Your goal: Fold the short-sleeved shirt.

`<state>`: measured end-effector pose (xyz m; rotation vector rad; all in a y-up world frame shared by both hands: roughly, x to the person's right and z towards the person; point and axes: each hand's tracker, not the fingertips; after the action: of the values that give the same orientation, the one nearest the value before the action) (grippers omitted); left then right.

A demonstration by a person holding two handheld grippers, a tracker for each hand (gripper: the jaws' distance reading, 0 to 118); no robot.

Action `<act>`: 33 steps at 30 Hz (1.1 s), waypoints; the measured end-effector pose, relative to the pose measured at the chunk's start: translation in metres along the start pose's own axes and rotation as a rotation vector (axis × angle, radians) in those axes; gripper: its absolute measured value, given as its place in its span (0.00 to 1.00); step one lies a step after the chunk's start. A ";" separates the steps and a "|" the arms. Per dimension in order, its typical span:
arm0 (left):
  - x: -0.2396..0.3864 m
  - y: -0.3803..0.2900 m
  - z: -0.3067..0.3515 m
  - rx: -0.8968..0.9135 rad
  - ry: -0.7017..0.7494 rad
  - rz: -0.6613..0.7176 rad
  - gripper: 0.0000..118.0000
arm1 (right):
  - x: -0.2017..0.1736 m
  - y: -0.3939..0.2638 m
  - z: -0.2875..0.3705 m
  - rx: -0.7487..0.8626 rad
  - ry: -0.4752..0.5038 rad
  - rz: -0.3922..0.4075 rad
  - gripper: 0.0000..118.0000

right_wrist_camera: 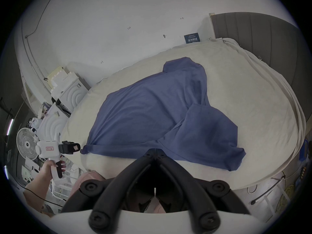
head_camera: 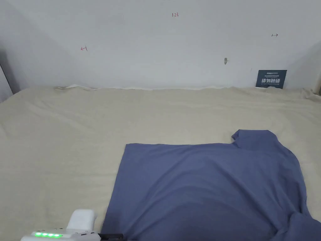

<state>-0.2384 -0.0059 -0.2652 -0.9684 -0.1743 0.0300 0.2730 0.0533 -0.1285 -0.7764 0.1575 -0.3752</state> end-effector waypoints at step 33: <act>0.020 -0.006 0.005 0.073 -0.037 -0.054 0.05 | 0.094 -0.027 -0.062 -0.139 -0.308 0.177 0.11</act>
<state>-0.2197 -0.0033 -0.2549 -0.8908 -0.2323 0.0043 0.3356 -0.0410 -0.1530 -0.9404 -0.0373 -0.0750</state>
